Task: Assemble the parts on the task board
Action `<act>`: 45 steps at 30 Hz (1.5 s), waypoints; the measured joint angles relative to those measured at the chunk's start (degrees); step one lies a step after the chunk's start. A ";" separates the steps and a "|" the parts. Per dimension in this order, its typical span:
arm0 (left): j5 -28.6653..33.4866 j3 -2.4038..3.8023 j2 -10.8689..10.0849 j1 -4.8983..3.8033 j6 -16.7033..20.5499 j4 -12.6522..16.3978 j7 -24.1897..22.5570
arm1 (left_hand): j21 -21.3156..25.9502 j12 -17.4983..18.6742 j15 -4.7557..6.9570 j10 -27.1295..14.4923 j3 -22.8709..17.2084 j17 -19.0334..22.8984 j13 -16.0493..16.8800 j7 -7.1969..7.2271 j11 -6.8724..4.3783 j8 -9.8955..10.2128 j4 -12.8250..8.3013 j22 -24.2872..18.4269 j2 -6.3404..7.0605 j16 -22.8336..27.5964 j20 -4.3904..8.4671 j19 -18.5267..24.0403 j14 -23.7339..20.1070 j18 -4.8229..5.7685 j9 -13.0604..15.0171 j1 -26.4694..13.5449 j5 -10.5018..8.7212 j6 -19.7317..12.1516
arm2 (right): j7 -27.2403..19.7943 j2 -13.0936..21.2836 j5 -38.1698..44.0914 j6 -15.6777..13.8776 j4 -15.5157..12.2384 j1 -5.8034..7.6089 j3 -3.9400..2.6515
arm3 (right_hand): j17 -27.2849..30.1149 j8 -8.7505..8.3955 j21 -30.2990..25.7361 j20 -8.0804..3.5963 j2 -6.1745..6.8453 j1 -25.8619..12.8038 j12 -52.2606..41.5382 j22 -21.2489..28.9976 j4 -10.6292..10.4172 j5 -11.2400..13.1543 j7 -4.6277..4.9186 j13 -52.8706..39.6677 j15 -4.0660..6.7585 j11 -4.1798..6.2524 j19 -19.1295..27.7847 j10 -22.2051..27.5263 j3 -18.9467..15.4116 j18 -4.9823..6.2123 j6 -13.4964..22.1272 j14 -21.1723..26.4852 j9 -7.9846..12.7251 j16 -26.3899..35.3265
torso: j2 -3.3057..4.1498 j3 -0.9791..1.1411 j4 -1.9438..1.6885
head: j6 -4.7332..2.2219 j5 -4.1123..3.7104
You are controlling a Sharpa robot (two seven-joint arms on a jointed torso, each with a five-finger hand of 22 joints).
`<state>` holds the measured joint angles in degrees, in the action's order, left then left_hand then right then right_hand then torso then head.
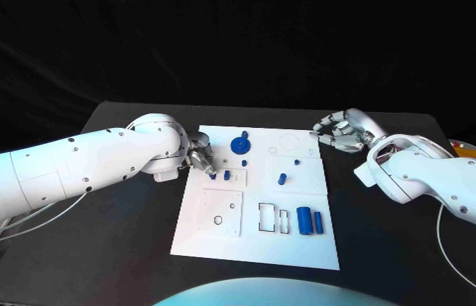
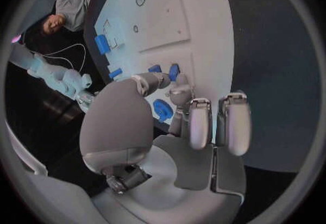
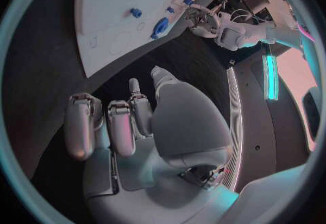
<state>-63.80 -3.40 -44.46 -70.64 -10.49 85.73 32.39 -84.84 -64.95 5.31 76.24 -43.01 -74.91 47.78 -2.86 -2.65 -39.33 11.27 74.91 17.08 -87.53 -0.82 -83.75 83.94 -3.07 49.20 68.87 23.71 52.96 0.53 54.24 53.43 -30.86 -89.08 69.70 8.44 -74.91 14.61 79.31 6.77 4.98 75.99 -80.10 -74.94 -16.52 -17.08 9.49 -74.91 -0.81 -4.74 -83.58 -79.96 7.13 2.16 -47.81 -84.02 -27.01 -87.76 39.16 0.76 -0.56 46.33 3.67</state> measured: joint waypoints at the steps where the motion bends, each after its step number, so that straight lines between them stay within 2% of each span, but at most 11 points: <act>1: -0.17 0.00 0.01 0.00 0.00 0.02 -0.01 | 0.00 0.00 0.00 0.09 0.00 0.00 0.05 0.00 -0.09 0.00 0.00 0.00 0.01 0.00 0.00 0.00 0.00 0.00 0.00 0.01 0.11 0.00 | 0.00 0.00 0.00 0.00 0.00 0.00 0.00 | 0.00 0.00 0.00 0.00 0.00 0.00 0.00 0.00 0.00 0.00 0.00 0.00 0.00 0.00 0.00 0.00 0.00 0.00 0.00 0.00 0.00 0.00 | 0.00 0.00 0.00 | 0.02 0.00; 24: -1.54 -0.02 -0.03 -0.01 -0.12 0.58 0.00 | -0.25 -0.24 -0.01 0.39 0.16 0.00 0.39 -0.30 -0.17 0.05 -0.16 0.00 0.27 0.00 0.00 0.00 0.00 0.00 0.00 0.27 0.66 0.36 | -0.09 0.01 -0.01 -0.06 0.02 0.00 0.00 | 0.00 0.00 0.00 0.00 0.00 0.00 0.00 0.02 0.00 0.00 0.00 0.01 0.00 0.00 0.00 0.00 0.00 0.00 0.00 0.00 0.01 0.00 | 0.01 0.01 -0.02 | 0.25 0.05; 29: -1.20 -0.11 -0.03 0.01 -0.21 0.54 0.17 | -0.24 -0.14 0.08 0.59 -0.09 0.00 -0.22 -0.22 -0.20 0.22 0.09 0.00 -0.49 0.00 0.00 0.00 0.09 0.00 0.00 -0.49 0.66 0.61 | -0.10 0.02 -0.02 -0.07 0.02 0.00 0.00 | 0.00 0.00 0.00 0.00 0.00 0.00 0.00 0.02 0.00 0.00 0.00 0.01 0.00 0.00 0.00 0.00 0.00 0.00 0.00 0.00 0.02 0.00 | -0.01 0.01 -0.01 | 0.26 0.05; 33: -0.75 -0.15 0.01 0.08 -0.26 0.46 0.34 | -0.24 0.05 0.28 0.69 -0.09 0.00 -0.53 -0.22 -0.29 0.27 0.09 0.00 -1.05 0.00 0.00 0.00 0.12 0.00 1.33 -1.06 0.25 0.61 | -0.12 0.04 -0.02 -0.09 0.02 0.00 -0.01 | 0.00 0.00 0.00 -0.12 0.00 0.00 0.00 0.02 0.00 0.00 0.00 0.01 0.00 0.00 0.12 0.00 0.00 0.00 0.00 0.00 0.02 0.23 | -0.01 0.03 0.00 | 0.31 0.05; 45: 0.49 -0.15 0.18 0.08 -0.30 -0.10 0.68 | -0.24 0.40 0.42 1.11 -0.09 0.00 -0.72 0.22 -0.52 0.27 0.09 0.00 -0.95 0.00 0.20 -0.20 -0.01 0.00 1.69 -2.41 0.23 1.06 | -0.13 0.06 -0.02 -0.09 0.03 0.00 0.00 | -0.04 0.00 -0.23 -0.21 -0.22 -0.22 0.00 0.03 0.00 0.00 0.00 -0.03 0.00 0.17 0.21 0.17 0.00 0.00 0.00 0.00 0.03 0.23 | -0.01 0.03 0.00 | 0.27 -0.01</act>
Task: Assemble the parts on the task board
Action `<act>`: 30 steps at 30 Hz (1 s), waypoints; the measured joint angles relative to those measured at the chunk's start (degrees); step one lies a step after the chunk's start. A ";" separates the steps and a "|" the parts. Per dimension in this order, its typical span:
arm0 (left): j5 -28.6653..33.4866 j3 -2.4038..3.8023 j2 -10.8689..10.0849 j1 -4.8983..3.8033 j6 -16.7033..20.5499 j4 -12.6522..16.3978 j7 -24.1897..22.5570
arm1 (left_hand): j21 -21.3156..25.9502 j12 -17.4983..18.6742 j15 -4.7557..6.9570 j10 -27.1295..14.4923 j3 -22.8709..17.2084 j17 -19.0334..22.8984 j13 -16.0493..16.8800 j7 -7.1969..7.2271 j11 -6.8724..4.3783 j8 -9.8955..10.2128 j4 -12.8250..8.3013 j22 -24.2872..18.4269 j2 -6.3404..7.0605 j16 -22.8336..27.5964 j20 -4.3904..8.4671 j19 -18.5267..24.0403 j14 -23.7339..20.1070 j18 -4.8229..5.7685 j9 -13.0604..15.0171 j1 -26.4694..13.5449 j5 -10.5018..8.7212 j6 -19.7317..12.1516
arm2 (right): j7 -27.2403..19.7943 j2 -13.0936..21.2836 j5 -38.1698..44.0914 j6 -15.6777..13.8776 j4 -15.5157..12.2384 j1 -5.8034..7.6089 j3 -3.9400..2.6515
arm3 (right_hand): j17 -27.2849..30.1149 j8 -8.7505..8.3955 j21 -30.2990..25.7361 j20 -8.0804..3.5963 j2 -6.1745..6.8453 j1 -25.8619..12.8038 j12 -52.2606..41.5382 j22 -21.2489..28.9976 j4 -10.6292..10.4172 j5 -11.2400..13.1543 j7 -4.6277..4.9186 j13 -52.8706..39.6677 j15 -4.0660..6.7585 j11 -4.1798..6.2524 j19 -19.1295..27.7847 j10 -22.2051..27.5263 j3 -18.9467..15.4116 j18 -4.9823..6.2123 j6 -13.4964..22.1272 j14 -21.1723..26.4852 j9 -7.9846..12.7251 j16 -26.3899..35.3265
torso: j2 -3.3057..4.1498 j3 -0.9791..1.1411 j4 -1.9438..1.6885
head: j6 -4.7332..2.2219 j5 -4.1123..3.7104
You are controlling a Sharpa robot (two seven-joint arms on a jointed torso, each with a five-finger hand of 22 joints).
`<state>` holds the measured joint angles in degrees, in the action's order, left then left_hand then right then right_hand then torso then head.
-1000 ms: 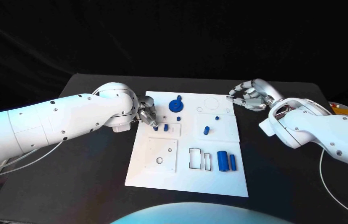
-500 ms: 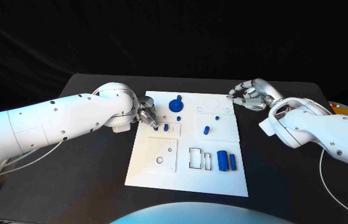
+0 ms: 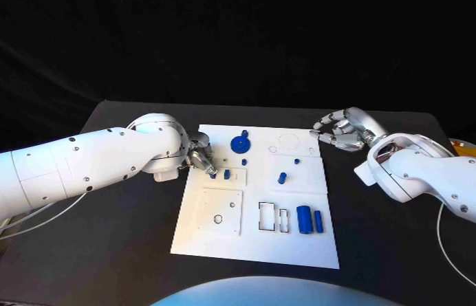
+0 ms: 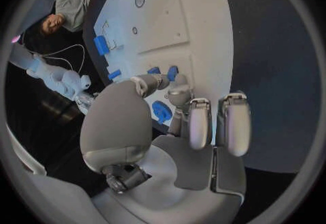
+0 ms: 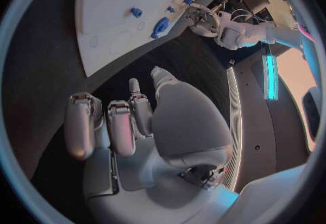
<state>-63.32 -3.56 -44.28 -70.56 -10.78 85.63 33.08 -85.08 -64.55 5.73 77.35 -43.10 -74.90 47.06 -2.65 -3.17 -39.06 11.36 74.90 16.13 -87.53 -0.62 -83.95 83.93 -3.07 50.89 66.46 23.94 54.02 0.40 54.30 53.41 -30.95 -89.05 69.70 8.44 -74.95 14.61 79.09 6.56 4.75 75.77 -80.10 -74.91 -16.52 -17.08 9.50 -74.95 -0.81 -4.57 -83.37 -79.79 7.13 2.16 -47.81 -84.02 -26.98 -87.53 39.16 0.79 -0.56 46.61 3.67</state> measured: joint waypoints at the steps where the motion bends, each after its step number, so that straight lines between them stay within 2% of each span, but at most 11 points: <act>1: 0.07 0.00 0.03 0.00 0.00 -0.05 0.03 | 0.00 0.00 0.00 0.00 0.00 0.00 0.00 0.02 0.00 0.00 0.00 0.00 -0.20 0.00 0.00 0.00 0.00 0.00 0.01 -0.21 -0.22 0.02 | 0.00 0.00 0.00 0.00 0.00 0.00 0.00 | 0.00 0.00 0.00 0.00 0.00 0.00 0.00 0.00 0.00 0.00 0.00 0.00 0.00 0.00 0.00 0.00 0.00 0.00 0.00 0.00 0.00 0.00 | 0.00 0.00 0.00 | 0.00 0.00; 9: 0.56 -0.04 0.24 0.01 0.05 -0.43 0.16 | 0.01 0.21 0.22 0.01 1.08 0.00 -0.07 0.54 0.01 0.39 -0.34 0.00 -0.06 0.00 0.00 0.00 0.22 0.00 0.37 -1.56 -0.30 0.56 | -0.02 0.04 0.00 -0.03 -0.02 0.00 0.00 | 0.00 0.00 -0.24 0.00 0.00 0.00 0.23 0.00 0.00 0.00 0.00 0.00 0.00 -0.17 0.00 0.17 0.00 0.00 0.00 0.00 0.00 0.23 | 0.01 -0.02 0.00 | -0.05 -0.01; 11: 0.66 -0.10 0.26 0.06 0.05 -0.57 0.24 | 0.01 0.22 0.24 0.40 3.47 0.00 -0.06 2.23 -0.41 0.73 1.20 0.00 -0.16 0.00 0.00 0.00 0.22 0.00 0.55 -2.12 -0.30 2.45 | -0.03 0.06 0.00 -0.05 -0.03 0.00 0.00 | 0.01 0.00 -0.24 0.00 0.00 0.00 0.23 0.00 0.00 0.00 0.00 0.01 0.00 -0.21 0.00 0.21 0.00 0.00 0.00 0.00 0.00 0.23 | 0.01 -0.02 0.00 | -0.05 -0.01; 15: 0.82 -0.11 0.26 0.07 0.07 -0.72 0.36 | 0.03 0.21 0.24 -0.17 7.77 0.00 0.10 2.95 -0.52 1.26 3.77 0.00 -0.30 0.00 0.00 0.00 0.23 0.00 0.53 -2.23 -0.19 3.16 | -0.04 0.09 0.00 -0.07 -0.06 0.00 0.00 | 0.01 0.00 -0.24 0.00 0.00 0.00 0.23 0.01 0.00 0.00 0.00 0.01 0.00 -0.21 0.00 0.21 0.00 0.00 0.00 0.00 0.00 0.23 | 0.01 -0.01 0.01 | -0.06 -0.05; 17: 0.90 -0.12 0.26 0.08 0.08 -0.78 0.42 | 0.03 0.21 0.24 -0.17 9.57 0.00 0.29 2.94 -0.52 1.33 4.78 0.00 -0.49 0.00 0.00 0.00 0.23 0.00 0.53 -2.41 -0.17 3.15 | -0.04 0.11 0.00 -0.08 -0.06 0.00 0.00 | 0.01 0.00 -0.24 0.00 0.00 0.00 0.23 0.01 0.00 0.00 0.00 0.01 0.00 -0.21 0.00 0.21 0.00 0.00 0.00 0.00 0.00 0.23 | 0.01 0.00 0.00 | -0.07 -0.05; 21: 1.01 -0.14 0.28 0.10 0.10 -0.86 0.51 | 0.03 0.21 0.24 -0.17 10.79 0.00 0.37 2.64 -0.52 1.66 5.40 0.05 -0.83 0.00 0.00 0.00 0.23 0.00 0.53 -2.74 -0.34 3.22 | -0.06 0.13 -0.01 -0.10 -0.09 0.00 0.00 | 0.01 0.00 -0.55 -0.20 0.00 0.00 0.23 0.01 0.00 0.00 0.00 0.01 0.00 -0.21 0.20 0.21 0.00 0.00 0.00 0.00 0.00 0.23 | 0.01 0.01 0.00 | -0.10 -0.08; 27: 1.17 -0.15 0.29 0.10 0.14 -0.99 0.62 | 0.04 0.21 0.23 -0.17 12.53 0.00 0.42 2.64 -0.51 1.70 5.39 0.05 -1.60 0.00 0.00 0.00 0.23 0.00 0.53 -3.51 -0.34 3.22 | -0.07 0.18 -0.01 -0.13 -0.12 0.00 -0.02 | 0.02 0.00 -0.55 -0.20 0.00 0.00 0.23 -0.04 0.00 0.00 0.00 0.02 0.00 -0.21 0.20 0.21 0.00 -0.01 0.00 0.00 0.01 0.23 | 0.01 0.01 0.02 | -0.13 -0.14; 30: 1.22 -0.16 0.26 0.11 0.19 -1.02 0.68 | 0.04 0.21 0.23 -0.17 13.00 0.00 0.43 2.64 -0.51 1.95 5.39 0.04 -1.41 0.00 0.00 0.01 0.23 -0.01 0.54 -3.69 -0.34 3.22 | -0.08 0.21 -0.02 -0.14 -0.13 0.00 -0.02 | 0.02 0.00 -0.55 0.00 0.00 0.00 0.23 -0.04 0.00 0.00 0.00 0.02 0.00 -0.21 0.41 0.21 0.00 0.00 0.00 0.00 0.01 0.23 | 0.01 0.01 0.02 | -0.18 -0.14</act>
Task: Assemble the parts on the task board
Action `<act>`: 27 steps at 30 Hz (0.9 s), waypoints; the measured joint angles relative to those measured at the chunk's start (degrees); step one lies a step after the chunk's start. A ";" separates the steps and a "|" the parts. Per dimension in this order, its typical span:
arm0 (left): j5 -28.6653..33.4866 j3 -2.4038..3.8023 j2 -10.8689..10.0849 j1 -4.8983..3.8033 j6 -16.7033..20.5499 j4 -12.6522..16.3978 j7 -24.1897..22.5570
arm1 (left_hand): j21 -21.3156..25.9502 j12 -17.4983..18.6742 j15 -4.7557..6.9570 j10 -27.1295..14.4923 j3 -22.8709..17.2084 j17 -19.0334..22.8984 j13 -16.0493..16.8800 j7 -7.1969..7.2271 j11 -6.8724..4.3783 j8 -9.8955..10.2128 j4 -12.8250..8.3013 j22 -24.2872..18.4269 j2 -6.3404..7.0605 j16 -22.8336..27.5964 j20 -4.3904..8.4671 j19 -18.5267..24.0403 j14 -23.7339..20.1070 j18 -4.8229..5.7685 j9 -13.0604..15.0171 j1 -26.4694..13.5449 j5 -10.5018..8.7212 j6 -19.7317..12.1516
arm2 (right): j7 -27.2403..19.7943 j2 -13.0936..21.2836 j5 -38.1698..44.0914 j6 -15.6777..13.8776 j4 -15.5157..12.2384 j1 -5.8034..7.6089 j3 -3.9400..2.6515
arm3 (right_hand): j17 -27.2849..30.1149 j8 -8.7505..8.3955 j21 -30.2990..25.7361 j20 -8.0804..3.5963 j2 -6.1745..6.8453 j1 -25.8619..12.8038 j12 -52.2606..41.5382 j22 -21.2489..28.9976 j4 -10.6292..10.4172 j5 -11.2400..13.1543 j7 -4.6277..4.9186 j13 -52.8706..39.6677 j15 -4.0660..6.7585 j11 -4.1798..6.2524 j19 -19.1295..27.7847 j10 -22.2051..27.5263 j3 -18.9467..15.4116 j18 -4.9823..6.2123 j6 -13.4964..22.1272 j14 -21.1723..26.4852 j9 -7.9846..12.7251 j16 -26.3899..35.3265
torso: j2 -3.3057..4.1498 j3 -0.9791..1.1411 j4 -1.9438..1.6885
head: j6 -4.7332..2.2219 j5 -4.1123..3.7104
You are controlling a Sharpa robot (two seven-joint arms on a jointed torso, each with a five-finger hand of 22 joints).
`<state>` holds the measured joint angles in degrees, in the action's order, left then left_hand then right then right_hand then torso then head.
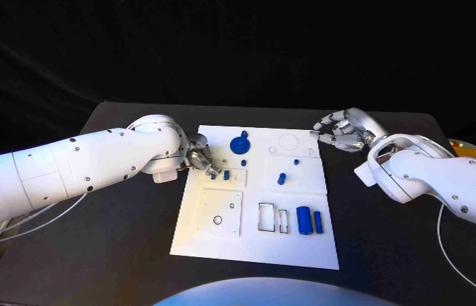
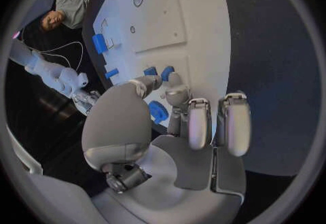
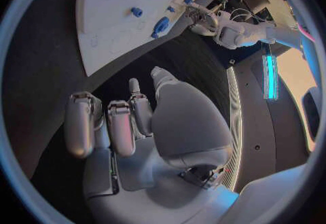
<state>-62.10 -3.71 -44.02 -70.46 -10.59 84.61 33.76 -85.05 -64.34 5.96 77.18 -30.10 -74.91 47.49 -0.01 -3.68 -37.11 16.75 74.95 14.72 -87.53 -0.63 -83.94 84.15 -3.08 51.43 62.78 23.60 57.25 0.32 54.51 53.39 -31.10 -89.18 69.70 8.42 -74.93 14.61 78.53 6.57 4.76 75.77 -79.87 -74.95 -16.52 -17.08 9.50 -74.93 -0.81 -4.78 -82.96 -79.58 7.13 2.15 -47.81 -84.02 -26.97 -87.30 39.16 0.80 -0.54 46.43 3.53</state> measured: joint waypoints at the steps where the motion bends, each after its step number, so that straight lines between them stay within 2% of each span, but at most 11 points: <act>1: 0.01 0.00 -0.03 0.00 0.02 0.00 0.02 | 0.00 0.00 0.00 0.00 0.19 0.00 0.00 0.00 0.00 0.00 -0.01 0.00 -0.11 0.00 0.00 0.00 0.00 0.00 0.02 -0.38 0.00 0.00 | 0.00 0.01 0.00 -0.01 0.00 0.00 0.00 | 0.00 0.00 0.00 0.00 0.00 0.00 0.00 0.00 0.00 0.00 0.00 0.00 0.00 0.00 0.00 0.00 0.00 0.00 0.00 0.00 0.00 0.00 | 0.00 -0.01 0.00 | -0.03 0.00; 7: 0.10 0.07 -0.37 0.05 0.50 0.18 0.13 | 0.00 0.04 -0.01 -0.62 3.40 0.00 -0.25 -0.33 0.59 0.41 0.10 0.00 -0.44 0.00 0.00 0.00 0.00 0.00 0.35 -2.66 0.00 -0.33 | -0.02 0.06 -0.01 -0.03 -0.02 0.00 0.01 | 0.00 0.00 0.00 0.00 -0.02 -0.47 0.00 0.00 0.00 0.00 0.00 0.01 0.00 0.00 0.00 0.00 0.00 0.00 0.00 0.00 0.00 0.21 | 0.00 -0.03 0.01 | -0.12 0.00; 11: 0.50 0.17 -0.83 0.08 1.54 0.49 0.15 | 1.31 2.13 -0.01 -2.83 5.90 0.00 -3.20 -1.25 0.99 0.85 0.09 -0.01 -0.64 0.00 0.02 0.23 0.00 0.00 0.83 -3.78 0.00 -1.72 | -0.04 0.06 -0.01 -0.05 -0.01 0.00 0.01 | 0.00 0.00 0.00 0.00 -0.02 -0.47 0.00 0.01 0.00 0.00 0.00 0.01 0.00 0.00 0.00 0.00 0.00 0.00 0.00 0.00 0.00 0.21 | 0.00 -0.07 0.01 | -0.21 -0.04; 13: 0.80 0.31 -1.09 0.09 2.28 0.69 0.14 | 1.60 2.82 -0.07 -3.82 7.01 0.00 -4.30 -1.64 1.33 1.07 0.15 -0.01 -1.22 0.00 -0.11 0.55 -0.06 0.00 0.98 -4.36 -0.19 -2.52 | -0.05 0.06 -0.01 -0.06 0.01 0.00 0.01 | 0.00 0.00 0.00 0.00 -0.01 -0.47 0.00 0.01 0.00 0.00 0.00 0.01 0.00 0.00 0.00 0.00 0.00 0.00 0.00 0.00 0.00 0.21 | -0.01 -0.07 0.01 | -0.24 -0.07; 19: 2.25 0.83 -1.65 0.08 5.63 1.10 -0.33 | 2.87 4.34 -1.09 -6.49 10.30 0.00 -7.31 -2.66 2.37 2.21 0.14 -0.01 -1.66 0.00 -0.81 1.67 -0.21 0.00 0.89 -4.80 -0.87 -4.93 | -0.08 0.02 -0.03 -0.08 0.06 0.00 0.01 | 0.01 0.00 0.00 0.00 -0.01 -0.46 0.00 0.01 0.00 0.00 0.00 0.01 0.00 0.00 -0.01 0.00 0.00 0.00 0.00 0.00 0.00 0.21 | -0.02 -0.07 -0.02 | -0.35 -0.13; 22: 3.29 0.98 -1.85 0.07 7.68 1.22 -1.07 | 4.25 5.82 -1.40 -8.24 11.78 0.00 -9.48 -3.11 2.68 3.11 0.08 -0.01 -2.01 0.00 -1.16 2.86 -0.12 0.00 0.42 -4.46 -1.12 -6.00 | -0.09 0.01 -0.03 -0.09 0.08 0.00 0.01 | 0.01 0.00 0.00 0.00 -0.01 -0.46 0.00 0.01 0.00 0.00 0.00 0.01 0.00 0.00 -0.01 0.00 0.00 0.00 0.00 0.00 0.01 0.21 | -0.02 -0.07 -0.03 | -0.46 -0.15; 23: 3.71 1.01 -1.94 0.07 8.45 1.27 -1.46 | 5.22 6.96 -1.58 -9.57 12.28 0.00 -11.16 -3.47 2.97 3.54 0.07 -0.23 -2.31 0.16 -1.25 3.95 -0.11 0.00 0.13 -4.16 -1.12 -6.61 | -0.09 0.01 -0.03 -0.09 0.09 0.00 0.01 | 0.01 0.00 0.00 0.00 -0.01 -0.46 0.00 0.01 0.00 0.00 0.00 0.01 0.00 0.00 -0.01 0.00 0.00 0.00 0.00 0.00 0.01 0.21 | -0.02 -0.07 -0.03 | -0.50 -0.17; 24: 4.17 1.04 -2.02 0.07 9.25 1.30 -1.96 | 6.23 8.20 -1.85 -10.92 12.60 0.00 -12.92 -3.79 3.28 4.00 0.08 -0.93 -2.60 0.44 -1.47 4.80 -0.14 -0.17 -0.13 -3.87 -0.97 -7.33 | -0.10 0.01 -0.04 -0.09 0.10 0.00 0.01 | 0.01 0.00 0.00 0.00 -0.01 -0.46 0.00 0.01 0.00 0.00 0.00 0.01 0.00 0.00 -0.01 0.00 0.00 0.00 0.00 0.00 0.00 0.21 | -0.02 -0.07 -0.03 | -0.53 -0.20; 26: 5.29 1.07 -2.19 0.07 11.31 1.31 -3.74 | 9.53 9.62 -3.03 -13.99 12.73 0.00 -14.57 -4.92 4.35 5.24 0.07 -4.69 -3.22 4.29 -2.17 7.81 -0.15 -1.83 -1.21 -2.20 -0.43 -9.73 | -0.10 0.01 -0.04 -0.10 0.11 0.00 0.01 | 0.01 0.00 0.00 0.00 -0.01 -0.46 -0.01 0.02 0.00 0.00 0.00 0.02 0.00 0.00 -0.01 0.00 0.00 0.00 0.00 0.00 0.01 0.21 | -0.02 -0.07 -0.03 | -0.61 -0.23; 27: 5.76 1.08 -2.23 0.07 12.27 1.31 -4.75 | 11.68 10.09 -3.54 -15.35 12.73 0.15 -14.95 -5.50 4.87 5.75 0.07 -7.18 -3.19 6.36 -2.53 9.70 -0.23 -2.22 -1.72 -1.12 -0.41 -10.77 | -0.11 0.01 -0.04 -0.10 0.12 0.00 0.01 | 0.01 0.00 0.00 0.00 -0.01 -0.46 -0.01 0.02 0.00 0.00 0.00 0.02 0.00 0.00 -0.01 0.00 0.00 0.00 0.00 0.00 0.01 0.21 | -0.02 -0.07 -0.03 | -0.65 -0.24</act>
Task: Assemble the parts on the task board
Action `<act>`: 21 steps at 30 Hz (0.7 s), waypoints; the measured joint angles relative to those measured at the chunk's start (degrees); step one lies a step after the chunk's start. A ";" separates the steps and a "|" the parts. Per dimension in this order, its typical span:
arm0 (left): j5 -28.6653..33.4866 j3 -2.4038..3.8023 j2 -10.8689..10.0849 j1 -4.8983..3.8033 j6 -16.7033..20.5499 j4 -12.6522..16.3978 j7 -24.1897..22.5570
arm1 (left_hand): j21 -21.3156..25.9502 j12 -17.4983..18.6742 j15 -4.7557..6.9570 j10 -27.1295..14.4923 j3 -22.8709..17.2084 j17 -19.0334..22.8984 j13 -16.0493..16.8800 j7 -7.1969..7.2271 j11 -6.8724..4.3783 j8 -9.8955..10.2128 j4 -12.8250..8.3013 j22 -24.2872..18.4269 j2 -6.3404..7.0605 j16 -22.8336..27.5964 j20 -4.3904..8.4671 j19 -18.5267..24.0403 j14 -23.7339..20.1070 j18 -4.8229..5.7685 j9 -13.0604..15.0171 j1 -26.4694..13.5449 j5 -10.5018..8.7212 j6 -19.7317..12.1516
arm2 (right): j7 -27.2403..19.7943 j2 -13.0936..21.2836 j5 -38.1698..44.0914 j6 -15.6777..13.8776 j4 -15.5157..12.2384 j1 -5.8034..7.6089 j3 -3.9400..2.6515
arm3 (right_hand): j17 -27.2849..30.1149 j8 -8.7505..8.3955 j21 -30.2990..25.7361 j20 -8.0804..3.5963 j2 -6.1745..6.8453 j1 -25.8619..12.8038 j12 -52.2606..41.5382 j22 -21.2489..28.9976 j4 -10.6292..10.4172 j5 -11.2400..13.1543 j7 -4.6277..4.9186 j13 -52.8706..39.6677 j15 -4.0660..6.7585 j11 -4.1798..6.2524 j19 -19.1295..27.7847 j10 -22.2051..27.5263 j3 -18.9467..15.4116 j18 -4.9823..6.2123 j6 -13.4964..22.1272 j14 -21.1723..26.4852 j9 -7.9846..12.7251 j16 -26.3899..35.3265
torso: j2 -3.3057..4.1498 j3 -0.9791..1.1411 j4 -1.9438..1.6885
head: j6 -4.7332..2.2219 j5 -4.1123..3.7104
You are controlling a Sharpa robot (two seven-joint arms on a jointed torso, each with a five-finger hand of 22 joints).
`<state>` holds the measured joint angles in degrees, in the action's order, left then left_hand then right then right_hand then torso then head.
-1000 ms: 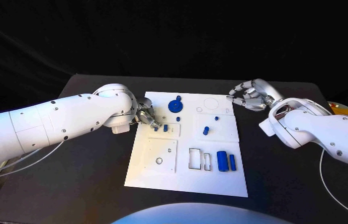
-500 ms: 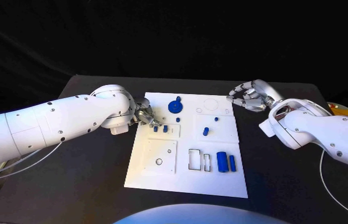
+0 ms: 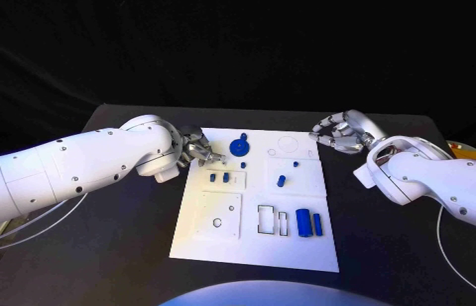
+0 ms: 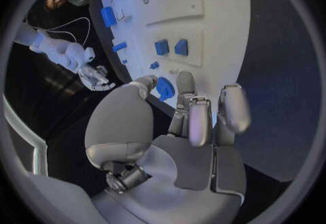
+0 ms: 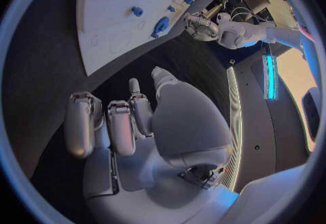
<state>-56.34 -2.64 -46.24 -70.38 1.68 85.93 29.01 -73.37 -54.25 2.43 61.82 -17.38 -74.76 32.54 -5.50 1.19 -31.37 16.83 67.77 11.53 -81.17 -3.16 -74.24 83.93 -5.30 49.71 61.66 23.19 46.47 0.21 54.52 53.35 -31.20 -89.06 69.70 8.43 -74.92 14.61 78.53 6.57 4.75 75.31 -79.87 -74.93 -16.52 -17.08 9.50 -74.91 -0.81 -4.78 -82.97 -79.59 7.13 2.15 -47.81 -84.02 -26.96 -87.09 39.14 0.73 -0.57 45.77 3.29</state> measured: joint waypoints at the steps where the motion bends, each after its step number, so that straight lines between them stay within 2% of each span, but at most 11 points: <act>1: 0.45 0.00 -0.02 0.00 0.95 0.00 -1.14 | 5.78 1.30 -1.09 -3.25 -0.33 4.54 -0.86 -1.24 1.18 1.03 -0.08 -6.51 0.17 4.87 -0.91 4.93 -2.56 -1.49 -1.24 2.36 0.00 -2.25 | 0.00 0.00 0.00 0.00 0.00 0.00 0.00 | 0.00 0.00 -0.23 0.00 0.00 0.00 0.00 0.00 0.00 0.00 0.00 0.00 0.00 0.00 0.00 0.00 0.00 0.00 0.00 0.00 0.00 0.00 | 0.00 0.00 -0.01 | -0.08 -0.05; 3: 1.09 -0.02 0.00 0.01 2.97 0.02 -3.91 | 11.28 2.68 -2.11 -6.38 -1.40 9.12 -1.92 -2.48 2.34 2.10 -0.06 -12.23 0.63 9.15 -1.90 9.09 -5.41 -2.75 -2.93 5.42 0.00 -3.99 | -0.01 0.00 -0.01 -0.01 0.02 -0.01 0.01 | 0.00 0.00 -0.35 0.00 0.00 0.00 0.00 0.00 0.00 0.00 0.00 0.00 0.00 0.00 0.00 0.00 0.00 0.00 0.00 0.00 0.01 0.00 | -0.02 0.01 -0.02 | -0.16 -0.17; 4: 1.31 -0.11 0.03 0.03 4.27 0.07 -5.97 | 16.82 4.15 -2.90 -8.97 -2.43 13.90 -3.06 -3.39 3.15 3.08 -0.15 -18.03 1.17 13.21 -2.65 13.26 -8.69 -4.06 -4.58 8.23 0.00 -5.18 | -0.02 0.00 -0.02 -0.01 0.03 -0.01 0.01 | 0.00 0.00 -0.35 0.00 0.00 0.00 0.00 0.00 0.00 0.00 0.00 0.00 0.00 0.00 0.00 0.00 0.00 0.00 0.00 0.00 0.01 0.00 | -0.02 0.01 -0.02 | -0.20 -0.25; 5: 1.32 -0.19 0.06 0.10 5.24 0.14 -7.61 | 20.54 5.55 -3.30 -10.76 -3.42 18.08 -4.19 -3.70 3.68 3.85 -0.19 -21.48 1.54 16.85 -3.17 15.92 -11.86 -4.51 -6.01 10.49 0.00 -6.07 | -0.03 0.00 -0.02 -0.02 0.04 -0.01 0.01 | 0.00 0.00 -0.36 0.00 0.00 0.00 0.00 0.00 0.00 0.00 0.00 0.00 0.00 0.00 0.00 0.00 0.00 0.00 0.00 0.00 0.00 0.00 | -0.02 0.01 -0.02 | -0.25 -0.31; 7: 0.91 -0.34 0.18 0.58 7.51 0.37 -11.76 | 23.84 7.53 -3.65 -12.53 -4.98 23.04 -5.94 -3.77 3.94 4.83 -0.90 -24.17 2.23 21.15 -3.75 17.69 -15.75 -4.51 -8.09 14.65 0.00 -6.92 | -0.04 0.00 -0.04 -0.02 0.05 -0.01 0.01 | 0.00 0.00 -0.36 0.00 0.00 0.00 0.00 0.01 0.00 0.00 0.00 0.00 0.00 0.00 0.00 0.00 0.00 0.00 0.00 0.00 0.01 0.00 | -0.02 0.01 -0.02 | -0.37 -0.43; 9: -0.31 -0.49 0.36 1.22 9.30 0.52 -15.39 | 25.12 9.41 -3.62 -13.42 -6.58 25.75 -7.63 -3.80 3.79 5.58 -1.62 -25.08 2.90 23.31 -3.79 18.17 -18.10 -4.50 -9.92 18.06 0.00 -6.94 | -0.06 0.01 -0.05 -0.03 0.06 -0.01 0.01 | 0.01 0.00 -0.36 0.00 0.00 0.00 0.00 0.00 0.00 0.00 0.00 0.01 0.00 0.00 0.00 0.00 0.00 0.00 0.00 0.00 0.01 0.00 | -0.02 0.01 -0.02 | -0.42 -0.51; 12: -3.57 -0.75 0.86 2.04 11.83 0.57 -20.97 | 25.90 13.29 -3.69 -13.27 -7.78 27.99 -11.60 -3.44 3.95 6.97 -1.74 -25.45 4.22 23.85 -3.70 18.26 -19.47 -4.51 -14.39 21.76 -0.37 -5.32 | -0.09 0.02 -0.07 -0.03 0.07 -0.01 0.01 | 0.01 0.00 -0.46 0.00 -0.01 -0.01 0.13 0.01 0.00 0.00 0.00 0.00 0.00 0.04 0.00 0.04 0.00 0.00 0.00 0.00 0.01 0.00 | -0.02 0.01 -0.02 | -0.50 -0.63; 16: -8.27 -0.94 1.63 2.54 13.52 0.29 -25.47 | 25.90 15.70 -4.01 -13.49 -7.75 28.81 -13.83 -3.08 4.16 7.64 -1.77 -25.39 4.93 23.85 -3.70 18.25 -19.79 -4.50 -16.75 22.67 -0.37 -4.77 | -0.13 0.03 -0.10 -0.04 0.09 -0.01 0.01 | 0.01 0.00 -0.66 0.00 -0.16 -0.16 0.36 0.01 0.00 0.00 0.00 0.01 0.00 0.07 0.42 0.34 0.00 0.00 0.00 0.00 0.01 0.00 | 0.02 -0.02 -0.01 | -0.63 -0.70; 21: -16.09 -1.29 3.05 2.94 13.97 -0.85 -28.88 | 25.81 18.65 -4.29 -14.26 -6.02 29.14 -16.56 -2.26 4.66 8.56 -1.93 -24.56 4.90 21.90 -4.12 18.67 -20.07 -4.50 -19.64 23.11 -0.37 -3.93 | -0.19 -0.01 -0.16 -0.05 0.11 -0.01 0.01 | 0.01 0.00 -0.89 0.00 -0.23 -0.23 0.48 0.01 0.00 -0.22 0.00 0.01 0.00 0.00 0.42 0.42 0.00 0.00 0.00 0.00 0.01 0.22 | 0.05 0.00 0.01 | -0.73 -0.74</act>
<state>-72.43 -3.93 -43.20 -67.44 15.66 85.08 0.13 -47.56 -35.60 -1.86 47.57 -23.39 -45.62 15.98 -7.76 5.85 -22.81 14.90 43.21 16.44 -59.27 -7.27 -55.57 63.86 -9.80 30.07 84.77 22.82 42.54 0.02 54.51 53.19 -31.25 -88.95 69.68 8.44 -74.91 14.61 77.65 6.57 4.52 75.08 -79.40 -74.92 -16.52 -17.29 9.49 -74.91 -0.81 -4.78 -82.55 -79.17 7.13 2.16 -47.81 -84.02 -26.96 -86.87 39.20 0.73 -0.57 45.05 2.55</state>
